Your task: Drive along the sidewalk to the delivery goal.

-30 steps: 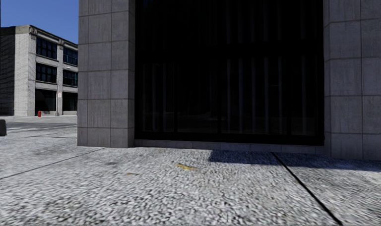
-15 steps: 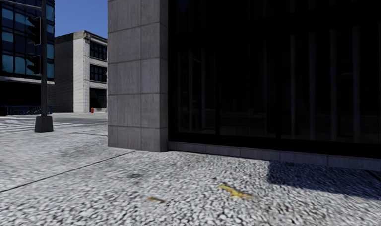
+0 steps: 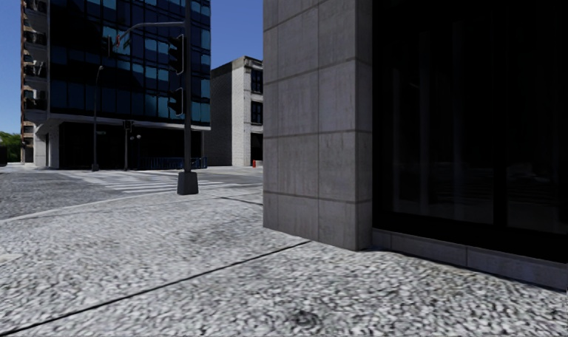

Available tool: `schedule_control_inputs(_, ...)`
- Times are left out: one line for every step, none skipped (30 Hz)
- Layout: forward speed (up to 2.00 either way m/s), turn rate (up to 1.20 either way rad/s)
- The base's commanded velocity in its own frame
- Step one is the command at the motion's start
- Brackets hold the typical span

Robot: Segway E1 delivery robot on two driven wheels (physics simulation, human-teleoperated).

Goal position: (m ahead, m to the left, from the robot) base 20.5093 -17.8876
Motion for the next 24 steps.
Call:
schedule_control_inputs(1.74, 0.84)
schedule_control_inputs(1.74, 0.84)
schedule_control_inputs(1.74, 0.84)
schedule_control_inputs(1.74, 0.84)
schedule_control_inputs(1.74, 0.84)
schedule_control_inputs(1.74, 0.84)
schedule_control_inputs(1.74, 0.84)
schedule_control_inputs(1.74, 0.84)
schedule_control_inputs(1.74, 0.81)
schedule_control_inputs(1.74, 0.78)
schedule_control_inputs(1.74, 0.76)
schedule_control_inputs(1.74, 0.66)
schedule_control_inputs(1.74, 0.53)
schedule_control_inputs(1.74, 0.50)
schedule_control_inputs(1.74, 0.49)
schedule_control_inputs(1.74, 0.37)
schedule_control_inputs(1.74, 0.22)
schedule_control_inputs(1.74, 0.16)
schedule_control_inputs(1.74, 0.08)
schedule_control_inputs(1.74, 0.00)
schedule_control_inputs(1.74, 0.00)
schedule_control_inputs(1.74, 0.00)
schedule_control_inputs(1.74, 0.00)
schedule_control_inputs(1.74, 0.00)
